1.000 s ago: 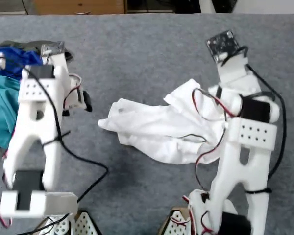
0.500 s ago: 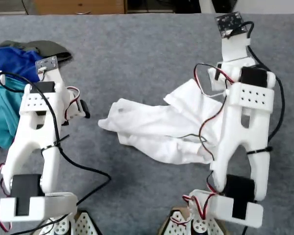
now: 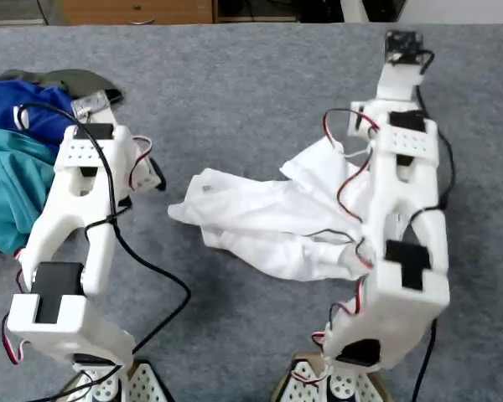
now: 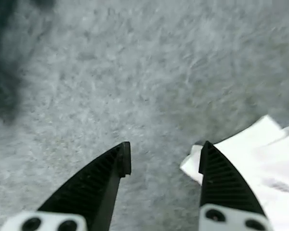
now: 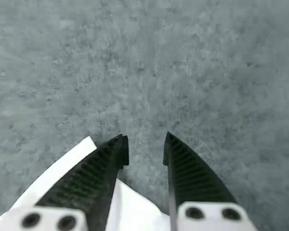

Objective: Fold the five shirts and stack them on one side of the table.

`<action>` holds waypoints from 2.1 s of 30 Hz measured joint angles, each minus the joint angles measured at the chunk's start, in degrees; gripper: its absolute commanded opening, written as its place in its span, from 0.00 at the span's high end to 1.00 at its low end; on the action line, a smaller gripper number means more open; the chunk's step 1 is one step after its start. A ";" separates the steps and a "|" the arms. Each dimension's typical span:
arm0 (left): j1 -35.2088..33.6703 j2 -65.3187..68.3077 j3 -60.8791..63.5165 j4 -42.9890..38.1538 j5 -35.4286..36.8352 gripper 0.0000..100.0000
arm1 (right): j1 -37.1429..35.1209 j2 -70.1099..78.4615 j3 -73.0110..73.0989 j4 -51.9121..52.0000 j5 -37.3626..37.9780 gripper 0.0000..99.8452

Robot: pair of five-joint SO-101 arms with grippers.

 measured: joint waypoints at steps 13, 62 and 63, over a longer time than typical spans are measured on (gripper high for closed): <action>3.96 14.59 -14.68 5.01 8.26 0.76 | 3.96 14.33 -17.14 1.58 1.32 0.86; 10.81 0.26 12.31 -0.62 -3.60 0.81 | 3.96 16.09 -21.27 4.66 1.32 0.86; 10.81 -1.23 14.33 -1.58 -4.04 0.81 | 3.96 16.09 -21.27 4.66 1.32 0.86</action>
